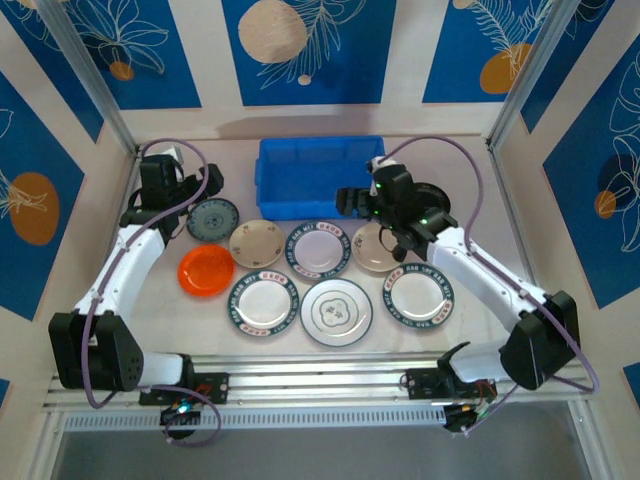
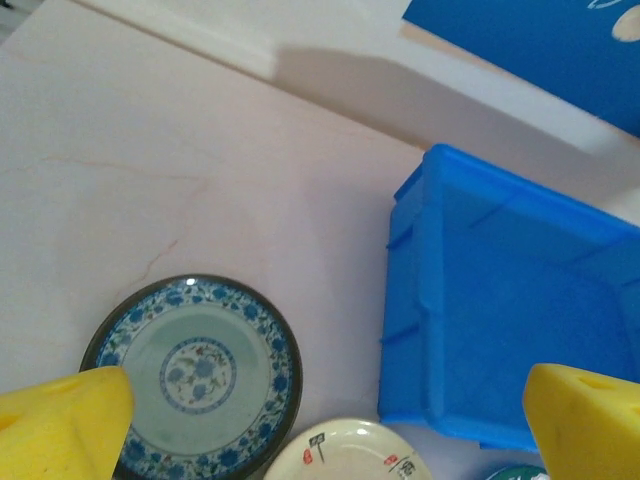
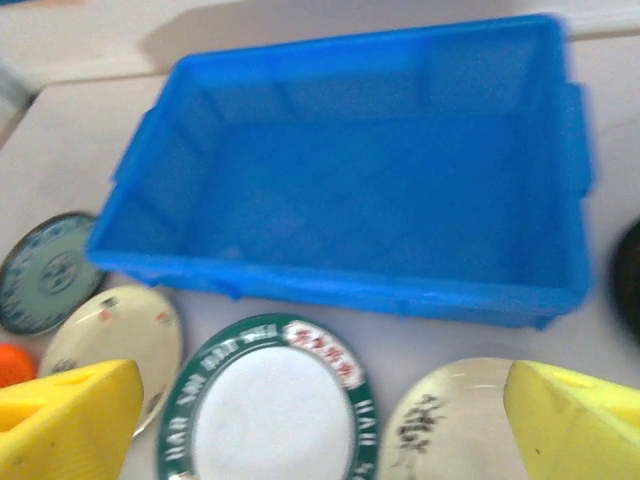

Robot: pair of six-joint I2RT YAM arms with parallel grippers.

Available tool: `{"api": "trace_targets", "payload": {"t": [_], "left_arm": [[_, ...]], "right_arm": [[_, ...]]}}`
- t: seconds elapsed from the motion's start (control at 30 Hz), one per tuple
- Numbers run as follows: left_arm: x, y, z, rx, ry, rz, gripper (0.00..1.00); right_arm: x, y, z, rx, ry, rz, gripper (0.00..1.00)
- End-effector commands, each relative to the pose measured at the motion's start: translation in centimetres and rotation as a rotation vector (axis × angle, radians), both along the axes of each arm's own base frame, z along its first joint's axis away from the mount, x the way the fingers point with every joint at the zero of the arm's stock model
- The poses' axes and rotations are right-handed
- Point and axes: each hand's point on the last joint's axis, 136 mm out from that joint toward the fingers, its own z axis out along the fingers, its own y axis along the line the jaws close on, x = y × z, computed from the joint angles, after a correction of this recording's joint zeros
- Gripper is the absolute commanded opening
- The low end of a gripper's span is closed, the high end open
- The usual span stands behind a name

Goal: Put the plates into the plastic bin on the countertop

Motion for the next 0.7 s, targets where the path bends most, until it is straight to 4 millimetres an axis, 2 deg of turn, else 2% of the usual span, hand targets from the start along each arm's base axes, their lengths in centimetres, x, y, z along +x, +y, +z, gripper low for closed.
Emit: {"api": "trace_targets", "payload": {"t": [0.0,0.1,0.2,0.4,0.53,0.67], "left_arm": [[-1.0,0.8,-0.3,0.040,0.036,0.035,0.98],[-1.0,2.2,-0.7,0.132,0.057,0.070,0.93],[-0.2,3.3,-1.4,0.204,0.096,0.084,0.84],[1.5,4.8,-3.5,0.208,0.140,0.062,0.75],[1.3,7.0,-6.2,0.064,0.190,0.092,0.67],[1.0,8.2,-9.1,-0.141,0.202,0.095,0.56]], "right_arm": [[-1.4,4.4,0.1,0.067,0.081,0.162,0.92],[-1.3,6.8,-0.1,0.108,0.119,0.223,0.90],[-1.1,8.4,-0.7,0.129,0.154,0.265,0.90],[-0.6,9.6,-2.3,0.113,0.209,0.292,0.90],[-0.5,9.9,-3.2,0.112,0.243,0.292,0.90],[-0.5,10.2,-3.6,0.116,0.257,0.300,0.90]]}}
